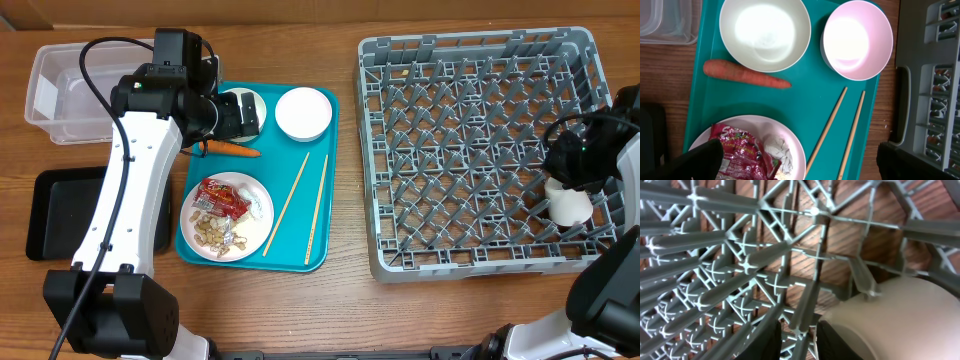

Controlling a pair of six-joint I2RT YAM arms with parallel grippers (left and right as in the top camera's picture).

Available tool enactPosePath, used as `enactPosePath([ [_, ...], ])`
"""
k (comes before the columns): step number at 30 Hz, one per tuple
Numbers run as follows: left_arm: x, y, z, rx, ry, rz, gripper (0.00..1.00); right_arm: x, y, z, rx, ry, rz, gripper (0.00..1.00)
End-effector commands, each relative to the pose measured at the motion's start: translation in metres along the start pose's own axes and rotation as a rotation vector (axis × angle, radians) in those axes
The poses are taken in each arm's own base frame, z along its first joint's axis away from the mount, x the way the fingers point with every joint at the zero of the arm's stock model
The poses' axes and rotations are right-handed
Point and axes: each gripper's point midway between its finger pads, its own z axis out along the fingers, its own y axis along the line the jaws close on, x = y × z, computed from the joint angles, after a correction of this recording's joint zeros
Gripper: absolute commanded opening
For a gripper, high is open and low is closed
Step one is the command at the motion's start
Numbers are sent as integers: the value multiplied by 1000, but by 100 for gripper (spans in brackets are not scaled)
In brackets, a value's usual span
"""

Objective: Sort waste into correct bins and load items into the dishwasher
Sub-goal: 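Lower the cup upside down into the rack's right side, open right gripper, then raise the right gripper and move it over the rack center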

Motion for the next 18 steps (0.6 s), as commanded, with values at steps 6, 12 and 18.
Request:
enactPosePath([
  [6,-5,-4,-10,2,-33,-3,100,3,-58,-13,166,6,173,27],
  [12,-6,-4,-10,3,-36,-2,100,8,-76,-20,171,12,236,30],
  [18,-6,-4,-10,3,-36,-2,100,14,-75,-31,172,11,237,41],
])
